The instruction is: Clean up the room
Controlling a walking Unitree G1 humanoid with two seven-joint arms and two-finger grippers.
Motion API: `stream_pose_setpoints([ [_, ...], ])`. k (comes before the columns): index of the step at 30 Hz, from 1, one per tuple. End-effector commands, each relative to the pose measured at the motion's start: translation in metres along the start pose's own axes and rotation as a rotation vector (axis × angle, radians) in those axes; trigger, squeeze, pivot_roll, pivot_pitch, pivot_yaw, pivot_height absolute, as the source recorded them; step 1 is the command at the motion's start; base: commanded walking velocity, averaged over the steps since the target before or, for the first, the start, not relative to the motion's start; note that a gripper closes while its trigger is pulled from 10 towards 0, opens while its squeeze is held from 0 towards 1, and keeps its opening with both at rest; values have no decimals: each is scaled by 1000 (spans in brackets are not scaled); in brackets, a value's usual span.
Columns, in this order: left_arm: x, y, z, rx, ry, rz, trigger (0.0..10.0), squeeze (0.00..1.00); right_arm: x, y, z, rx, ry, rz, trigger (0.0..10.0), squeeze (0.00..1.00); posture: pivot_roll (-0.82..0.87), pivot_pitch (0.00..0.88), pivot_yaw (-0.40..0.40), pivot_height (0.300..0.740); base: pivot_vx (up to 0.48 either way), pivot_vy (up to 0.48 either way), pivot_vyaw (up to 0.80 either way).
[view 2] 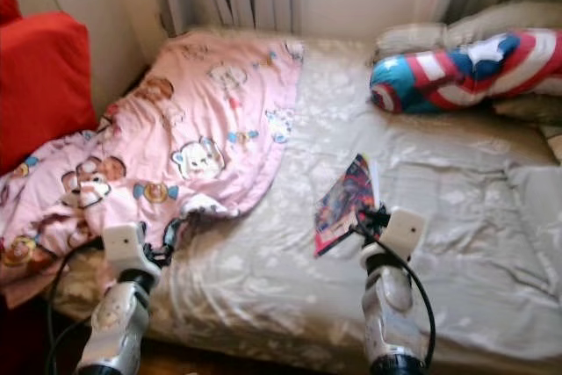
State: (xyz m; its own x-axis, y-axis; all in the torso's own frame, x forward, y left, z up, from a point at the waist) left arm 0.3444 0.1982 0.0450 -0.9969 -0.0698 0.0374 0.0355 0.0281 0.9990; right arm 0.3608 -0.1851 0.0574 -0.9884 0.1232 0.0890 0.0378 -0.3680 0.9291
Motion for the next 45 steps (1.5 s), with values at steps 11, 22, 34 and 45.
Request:
stream_pose_setpoints([
  [11,0,0,4,-2,6,-3,10000,0,-2,12,7,-6,25,-49,10000,0,23,127,-27,740,0,-414,0],
  [22,2,0,0,-4,-14,0,10000,0,-2,12,5,-5,22,-45,10000,0,23,132,-29,740,0,-183,0],
  [34,3,1,-1,11,-19,-2,10000,0,-2,10,6,-4,21,-39,10000,0,24,131,-29,740,0,0,0],
  [45,4,0,-1,8,-23,-2,10000,0,-2,5,2,-8,1,-16,10000,0,25,133,-27,740,0,0,-68],
])
Point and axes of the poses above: a point about 5 cm out from each wrist's last joint towards the gripper, its own x axis pointing back from the gripper into the wrist, its own y axis along the axis of the wrist's last joint, z = x × y, the point moved 6 cm from there along -x, pointing out of the wrist towards the gripper, and after that the axes turned 5 degrees about -x, right-handed, at the moved point
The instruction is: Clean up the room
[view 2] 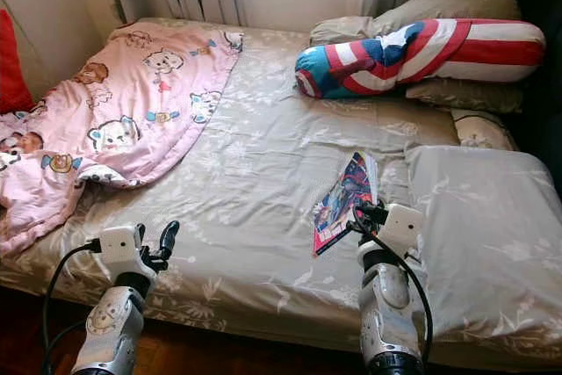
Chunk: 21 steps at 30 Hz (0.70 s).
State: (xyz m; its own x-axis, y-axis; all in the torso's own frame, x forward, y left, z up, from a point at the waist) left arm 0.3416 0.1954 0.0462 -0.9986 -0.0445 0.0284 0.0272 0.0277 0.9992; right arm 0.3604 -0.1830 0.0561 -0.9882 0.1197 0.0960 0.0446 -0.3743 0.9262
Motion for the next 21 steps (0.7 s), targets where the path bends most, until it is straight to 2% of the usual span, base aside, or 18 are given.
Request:
stream_pose_setpoints([
  [1,1,-1,2,8,2,6,10000,0,-3,7,1,-4,0,-23,10000,0,26,132,-26,740,0,0,-788],
  [6,2,-1,1,7,1,6,10000,0,-3,6,2,-2,3,-21,10000,0,27,132,-26,740,0,0,-784],
  [9,2,-1,1,7,1,5,10000,0,-3,6,2,0,3,-22,10000,0,28,131,-26,740,241,0,-779],
  [21,3,0,2,6,3,2,10000,0,-2,7,4,18,6,-38,10000,0,32,134,-26,740,263,0,0],
])
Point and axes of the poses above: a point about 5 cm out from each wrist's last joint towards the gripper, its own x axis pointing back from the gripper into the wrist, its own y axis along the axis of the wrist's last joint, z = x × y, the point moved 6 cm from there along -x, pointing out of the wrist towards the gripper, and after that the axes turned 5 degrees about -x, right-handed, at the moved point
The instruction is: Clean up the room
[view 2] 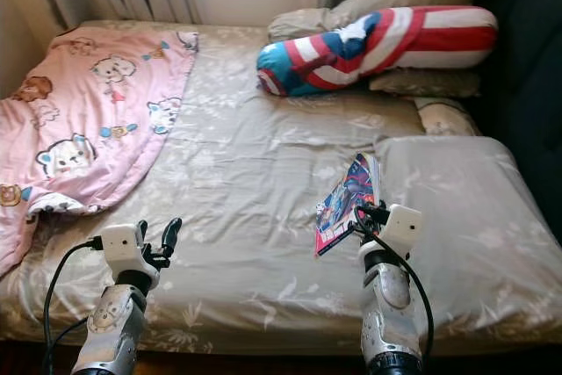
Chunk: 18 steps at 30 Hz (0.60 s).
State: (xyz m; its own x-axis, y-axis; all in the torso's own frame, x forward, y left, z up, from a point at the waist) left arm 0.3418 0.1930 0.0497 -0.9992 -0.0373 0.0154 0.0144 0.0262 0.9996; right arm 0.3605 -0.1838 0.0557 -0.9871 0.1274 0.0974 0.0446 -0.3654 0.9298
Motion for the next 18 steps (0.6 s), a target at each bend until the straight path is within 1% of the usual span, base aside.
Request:
stream_pose_setpoints([
  [1,3,-3,4,7,11,15,10000,0,-2,7,5,7,14,-37,10000,0,32,135,-26,740,277,0,0],
  [6,3,-3,4,8,10,15,10000,0,-1,6,5,8,16,-33,10000,0,30,135,-24,740,274,0,0],
  [18,4,-4,3,7,10,15,10000,0,0,5,7,9,23,-34,10000,0,30,136,-23,740,0,0,0],
])
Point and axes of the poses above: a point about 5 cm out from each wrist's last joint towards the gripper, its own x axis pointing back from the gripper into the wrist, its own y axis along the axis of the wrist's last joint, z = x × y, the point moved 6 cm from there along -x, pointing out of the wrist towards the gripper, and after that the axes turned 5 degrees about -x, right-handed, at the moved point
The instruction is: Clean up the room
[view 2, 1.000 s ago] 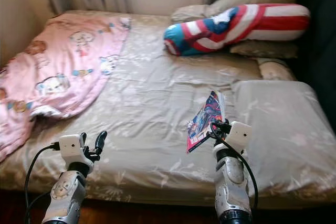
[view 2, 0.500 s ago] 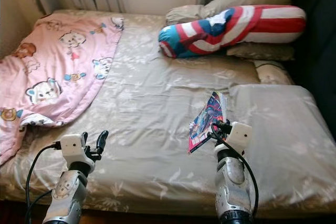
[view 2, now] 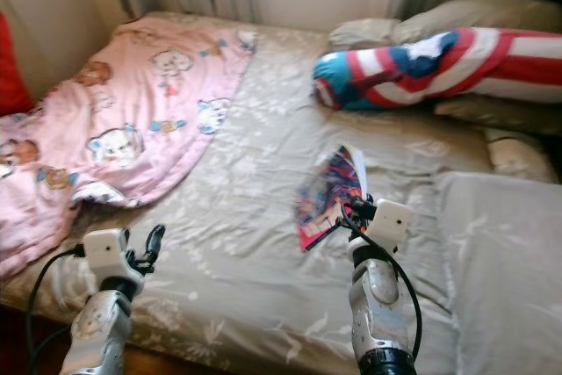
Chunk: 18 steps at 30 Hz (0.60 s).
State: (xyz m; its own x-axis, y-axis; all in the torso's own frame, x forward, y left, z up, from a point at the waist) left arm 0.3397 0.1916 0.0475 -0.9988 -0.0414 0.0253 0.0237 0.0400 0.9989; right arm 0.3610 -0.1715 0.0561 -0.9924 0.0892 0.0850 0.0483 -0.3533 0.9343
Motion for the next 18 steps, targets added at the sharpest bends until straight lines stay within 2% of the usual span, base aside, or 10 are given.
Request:
stream_pose_setpoints([
  [1,2,-2,4,-6,6,6,10000,0,-1,9,-5,-4,-17,-36,10000,0,30,136,-23,740,0,0,0],
  [10,3,-3,3,-3,-1,7,10000,0,0,7,-8,2,-29,-32,10000,0,27,137,-19,740,0,0,0],
  [13,3,-4,2,-4,-3,12,10000,0,-1,0,-9,27,-40,11,10000,0,26,138,-19,740,0,0,0],
  [18,3,-5,2,-3,-4,13,10000,0,0,-2,-10,25,-44,18,10000,0,28,141,-19,705,0,0,0],
])
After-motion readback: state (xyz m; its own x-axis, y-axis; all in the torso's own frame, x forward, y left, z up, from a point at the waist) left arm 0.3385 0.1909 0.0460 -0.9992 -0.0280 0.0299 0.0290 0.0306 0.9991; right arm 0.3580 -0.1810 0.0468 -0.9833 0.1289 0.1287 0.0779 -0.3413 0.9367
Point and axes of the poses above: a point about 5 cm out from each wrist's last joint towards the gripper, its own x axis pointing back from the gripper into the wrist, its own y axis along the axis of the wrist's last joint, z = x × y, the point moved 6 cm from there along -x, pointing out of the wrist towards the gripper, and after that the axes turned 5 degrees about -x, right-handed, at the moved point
